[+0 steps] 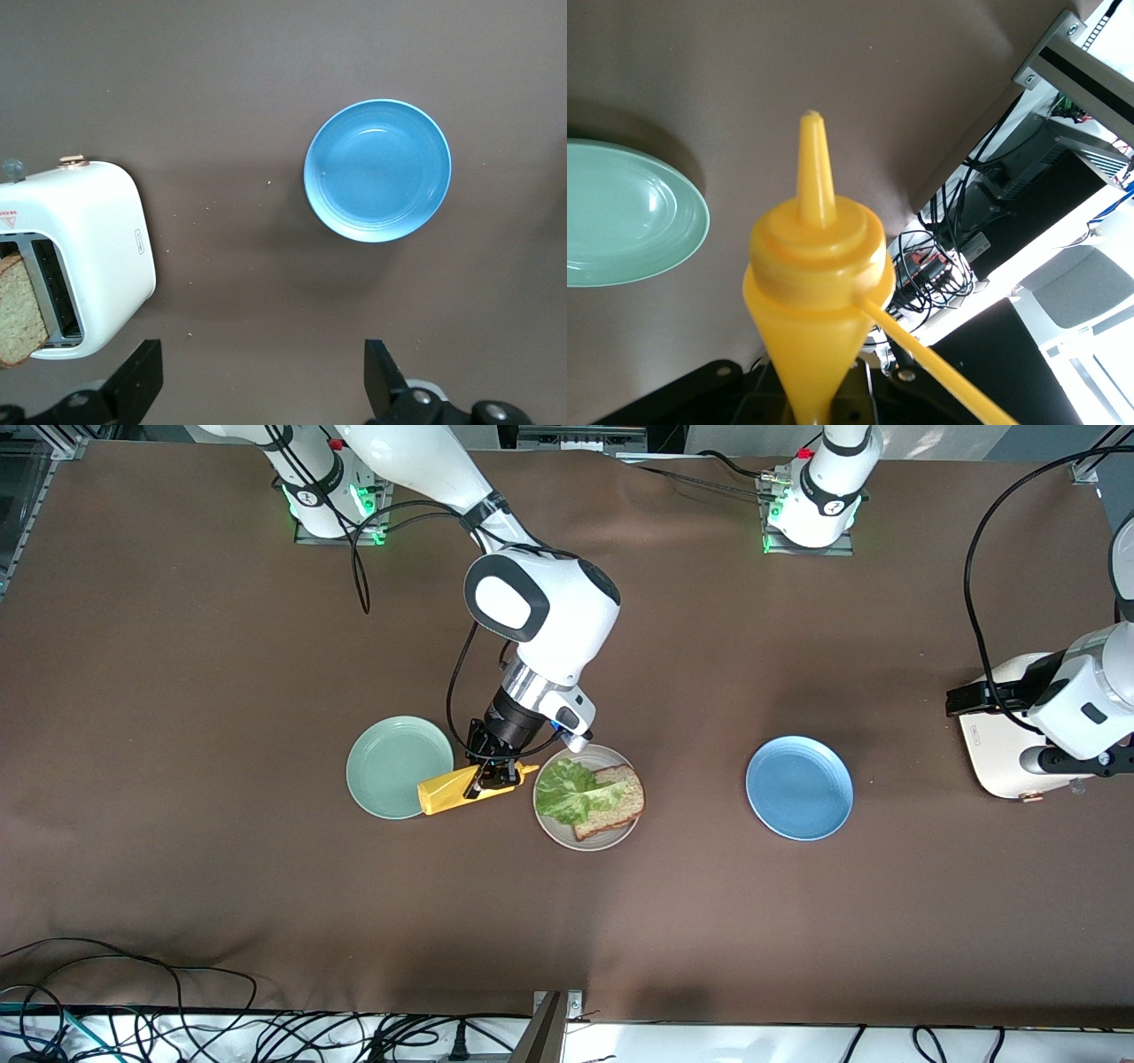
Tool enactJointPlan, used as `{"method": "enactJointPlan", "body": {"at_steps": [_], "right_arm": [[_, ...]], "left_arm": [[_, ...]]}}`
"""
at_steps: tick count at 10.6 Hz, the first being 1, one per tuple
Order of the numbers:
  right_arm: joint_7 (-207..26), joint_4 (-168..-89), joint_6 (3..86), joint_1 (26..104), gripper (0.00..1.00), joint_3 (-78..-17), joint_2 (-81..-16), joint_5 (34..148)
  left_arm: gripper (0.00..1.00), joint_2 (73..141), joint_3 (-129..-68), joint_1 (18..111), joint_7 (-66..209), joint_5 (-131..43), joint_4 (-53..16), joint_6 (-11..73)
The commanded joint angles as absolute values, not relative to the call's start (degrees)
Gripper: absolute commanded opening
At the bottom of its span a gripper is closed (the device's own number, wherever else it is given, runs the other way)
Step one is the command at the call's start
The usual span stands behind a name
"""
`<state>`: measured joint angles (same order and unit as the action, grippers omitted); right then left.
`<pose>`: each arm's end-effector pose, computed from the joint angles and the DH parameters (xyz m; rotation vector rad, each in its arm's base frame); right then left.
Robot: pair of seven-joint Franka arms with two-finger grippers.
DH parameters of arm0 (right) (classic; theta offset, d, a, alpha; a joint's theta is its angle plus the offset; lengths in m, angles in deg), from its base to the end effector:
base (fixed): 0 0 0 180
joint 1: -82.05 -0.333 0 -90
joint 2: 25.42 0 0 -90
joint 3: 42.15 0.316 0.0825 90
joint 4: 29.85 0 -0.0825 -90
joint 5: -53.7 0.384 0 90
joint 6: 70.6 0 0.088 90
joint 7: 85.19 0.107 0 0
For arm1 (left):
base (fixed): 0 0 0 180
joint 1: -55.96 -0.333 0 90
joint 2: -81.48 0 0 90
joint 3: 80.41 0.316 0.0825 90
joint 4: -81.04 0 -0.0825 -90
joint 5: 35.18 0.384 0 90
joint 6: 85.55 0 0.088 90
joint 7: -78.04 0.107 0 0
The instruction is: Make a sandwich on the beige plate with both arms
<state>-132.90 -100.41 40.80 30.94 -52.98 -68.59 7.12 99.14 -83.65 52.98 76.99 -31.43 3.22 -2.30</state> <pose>0.5816 0.4807 0.3498 1.3029 1.8540 -0.1026 0.6279 0.0099 0.5317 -3.0735 -0.0236 0.3277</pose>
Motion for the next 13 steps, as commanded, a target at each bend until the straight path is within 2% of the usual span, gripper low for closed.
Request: {"method": "enactJointPlan", "body": {"at_steps": [1,8,13], "right_arm": [[-133.18,-98.67,39.52,30.81,0.00,-53.49,-68.93,7.81],[-134.66,-98.93,39.44,37.65,0.00,-56.12,-62.60,35.48],[-151.57,-99.28,39.35,50.20,0.00,-56.04,-59.88,60.66]], "left_arm": [[1.00,97.12,-84.10,52.88,77.07,-30.17,0.27,-1.10],[1.00,96.94,-83.58,48.58,77.33,-29.46,-1.41,-1.00],[1.00,97.30,-83.58,40.77,77.77,-27.11,-2.11,-2.32]]}}
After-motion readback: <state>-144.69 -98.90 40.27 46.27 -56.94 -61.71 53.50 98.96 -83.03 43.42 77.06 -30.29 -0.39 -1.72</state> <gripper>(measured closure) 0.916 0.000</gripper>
